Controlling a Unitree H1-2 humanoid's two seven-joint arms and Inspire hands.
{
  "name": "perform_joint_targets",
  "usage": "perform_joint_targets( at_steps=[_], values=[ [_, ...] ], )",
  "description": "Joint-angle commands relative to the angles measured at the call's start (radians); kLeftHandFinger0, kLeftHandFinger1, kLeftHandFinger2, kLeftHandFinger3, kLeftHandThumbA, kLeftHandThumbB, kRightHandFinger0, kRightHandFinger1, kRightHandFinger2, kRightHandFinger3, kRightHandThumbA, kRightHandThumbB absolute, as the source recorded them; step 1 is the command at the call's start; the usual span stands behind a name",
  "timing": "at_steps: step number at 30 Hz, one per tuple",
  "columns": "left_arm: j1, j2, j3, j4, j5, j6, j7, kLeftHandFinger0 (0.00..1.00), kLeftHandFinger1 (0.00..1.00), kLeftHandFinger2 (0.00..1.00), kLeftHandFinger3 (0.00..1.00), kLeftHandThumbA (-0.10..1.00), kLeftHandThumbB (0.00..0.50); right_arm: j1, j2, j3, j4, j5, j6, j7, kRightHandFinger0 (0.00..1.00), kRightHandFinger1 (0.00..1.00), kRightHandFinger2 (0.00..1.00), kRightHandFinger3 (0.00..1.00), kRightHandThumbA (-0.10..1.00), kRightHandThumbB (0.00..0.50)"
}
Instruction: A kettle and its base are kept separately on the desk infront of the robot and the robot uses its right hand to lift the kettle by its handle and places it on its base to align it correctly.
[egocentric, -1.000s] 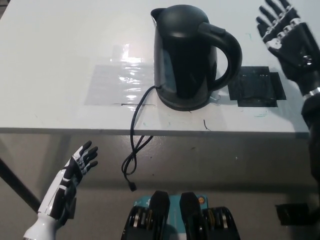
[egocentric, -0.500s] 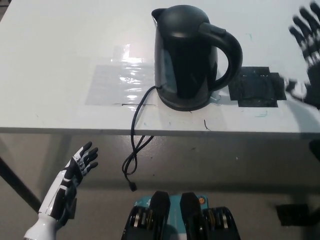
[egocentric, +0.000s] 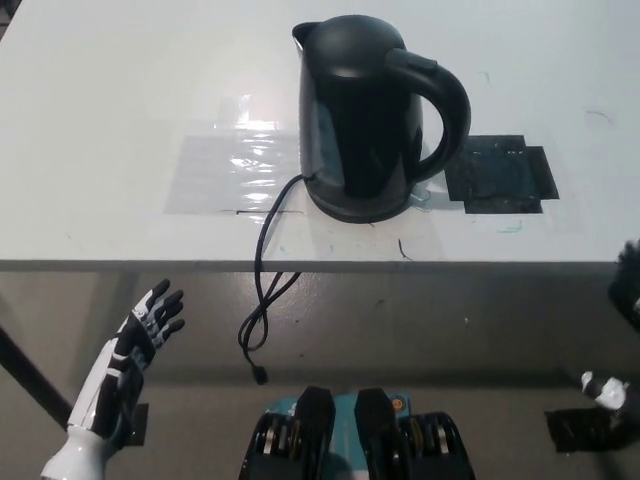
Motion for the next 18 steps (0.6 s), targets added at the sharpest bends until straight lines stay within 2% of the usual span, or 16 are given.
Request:
perform_joint_targets(
  at_steps=[1, 4, 10, 11, 13, 16, 18],
  values=[
    [0.016, -0.008, 0.007, -0.017, -0.015, -0.046, 0.010, 1.00, 1.00, 1.00, 1.00, 1.00, 0.059, 0.006, 0.020, 0.019, 0.067, -0.066, -0.143, -0.039, 1.00, 1.00, 1.00, 1.00, 1.00, 0.297],
    [0.018, -0.008, 0.008, -0.014, -0.017, -0.050, 0.007, 1.00, 1.00, 1.00, 1.00, 1.00, 0.049, 0.006, 0.029, 0.044, 0.137, -0.083, -0.163, -0.038, 1.00, 1.00, 1.00, 1.00, 1.00, 0.264],
    [0.051, -0.018, 0.005, -0.020, -0.016, -0.050, 0.006, 1.00, 1.00, 1.00, 1.00, 1.00, 0.047, 0.020, 0.019, 0.079, 0.220, -0.098, -0.155, -0.033, 1.00, 1.00, 1.00, 1.00, 1.00, 0.300],
    [0.050, -0.017, 0.003, -0.014, -0.012, -0.057, 0.005, 1.00, 1.00, 1.00, 1.00, 1.00, 0.034, 0.015, 0.016, 0.083, 0.241, -0.102, -0.164, -0.033, 1.00, 1.00, 1.00, 1.00, 1.00, 0.293],
    [0.044, -0.017, 0.005, -0.009, -0.019, -0.053, 0.004, 1.00, 1.00, 1.00, 1.00, 1.00, 0.041, 0.003, 0.014, 0.090, 0.263, -0.103, -0.165, -0.033, 1.00, 1.00, 1.00, 1.00, 1.00, 0.292],
    [0.051, -0.016, 0.003, -0.003, -0.015, -0.057, 0.002, 1.00, 1.00, 1.00, 1.00, 1.00, 0.039, 0.010, 0.012, 0.095, 0.268, -0.105, -0.166, -0.033, 1.00, 1.00, 1.00, 1.00, 1.00, 0.311],
    [0.057, -0.016, -0.001, -0.002, -0.008, -0.056, 0.003, 1.00, 1.00, 1.00, 1.00, 1.00, 0.033, 0.022, 0.012, 0.097, 0.267, -0.106, -0.168, -0.034, 1.00, 1.00, 1.00, 1.00, 1.00, 0.299]
  ],
)
